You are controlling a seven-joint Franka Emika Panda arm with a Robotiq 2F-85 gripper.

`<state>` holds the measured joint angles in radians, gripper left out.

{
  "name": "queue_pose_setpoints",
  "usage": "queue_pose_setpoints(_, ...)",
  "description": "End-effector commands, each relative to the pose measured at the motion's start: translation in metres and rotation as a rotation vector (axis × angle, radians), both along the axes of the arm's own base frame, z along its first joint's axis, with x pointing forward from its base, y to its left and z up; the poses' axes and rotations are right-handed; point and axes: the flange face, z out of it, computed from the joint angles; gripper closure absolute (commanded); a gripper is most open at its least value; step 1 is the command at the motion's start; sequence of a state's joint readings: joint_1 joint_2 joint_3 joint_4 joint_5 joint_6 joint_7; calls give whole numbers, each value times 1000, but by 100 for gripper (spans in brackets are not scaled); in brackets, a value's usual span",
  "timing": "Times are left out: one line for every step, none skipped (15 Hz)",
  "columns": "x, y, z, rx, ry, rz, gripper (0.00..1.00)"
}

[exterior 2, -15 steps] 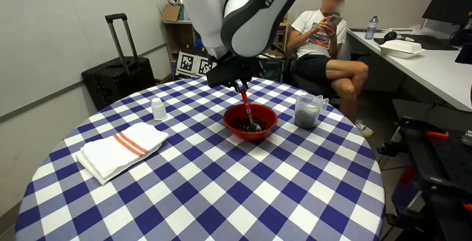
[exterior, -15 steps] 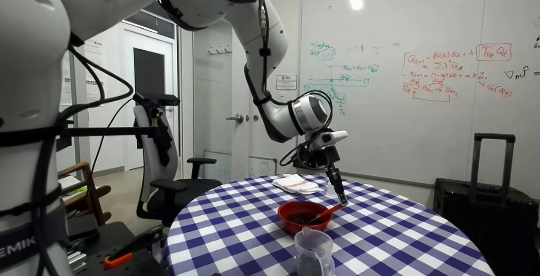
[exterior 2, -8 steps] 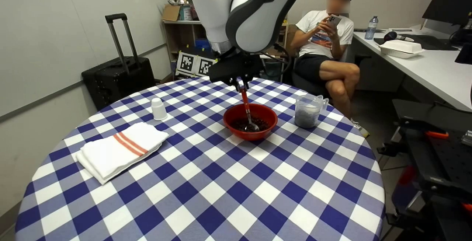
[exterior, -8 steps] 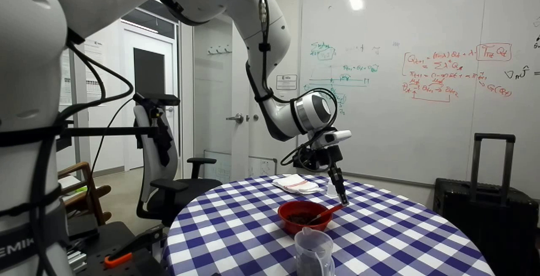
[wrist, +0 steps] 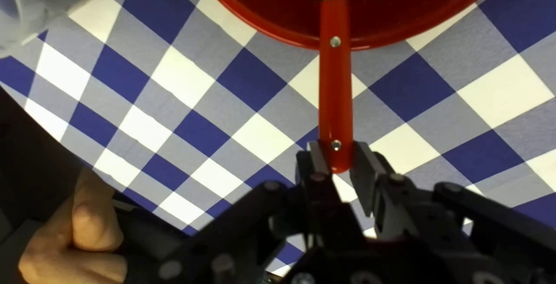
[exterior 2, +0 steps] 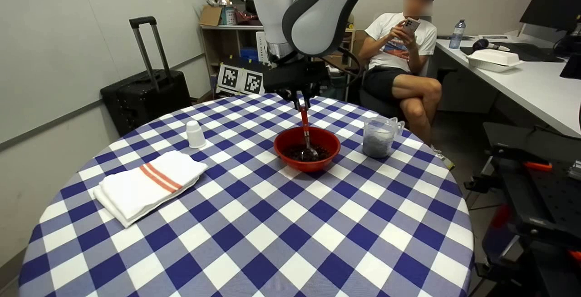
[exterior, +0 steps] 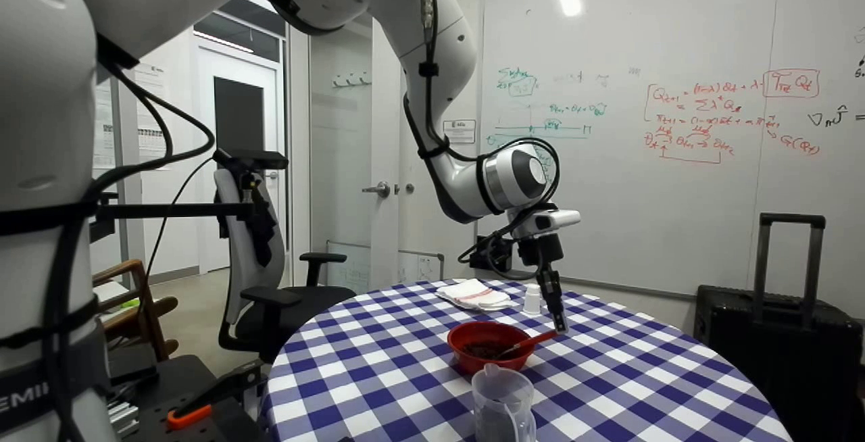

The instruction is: Use the spoon to scoop up contents from the bowl and put them inside the jug

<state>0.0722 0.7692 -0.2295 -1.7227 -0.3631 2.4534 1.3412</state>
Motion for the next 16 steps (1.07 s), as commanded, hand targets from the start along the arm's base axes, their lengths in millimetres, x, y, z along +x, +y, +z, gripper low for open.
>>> queue_pose_setpoints(-7,-7,11,45,-20,-4,95)
queue_pose_setpoints(-7,-8,13,54,-28,-7,95)
queue_pose_setpoints(-8,-9,14,61,-37,-7,95)
queue_pose_setpoints(-7,-11,16,68,-45,-6,95)
queue_pose_setpoints(-8,-11,17,75,-52,-4,95)
queue_pose_setpoints(-7,-13,19,83,-59,1,95)
queue_pose_setpoints(-7,-14,21,90,-65,7,95)
queue_pose_setpoints(-7,-15,22,97,-69,13,95)
queue_pose_setpoints(-7,-16,24,110,-77,25,95)
queue_pose_setpoints(-6,-17,25,123,-83,35,95)
queue_pose_setpoints(-7,-19,25,135,-85,42,95)
queue_pose_setpoints(-7,-20,25,147,-89,50,95)
queue_pose_setpoints(-8,-22,25,160,-89,56,95)
queue_pose_setpoints(-8,-24,24,172,-88,63,95)
queue_pose_setpoints(-9,-26,24,182,-84,71,95)
queue_pose_setpoints(-9,-27,24,194,-80,83,95)
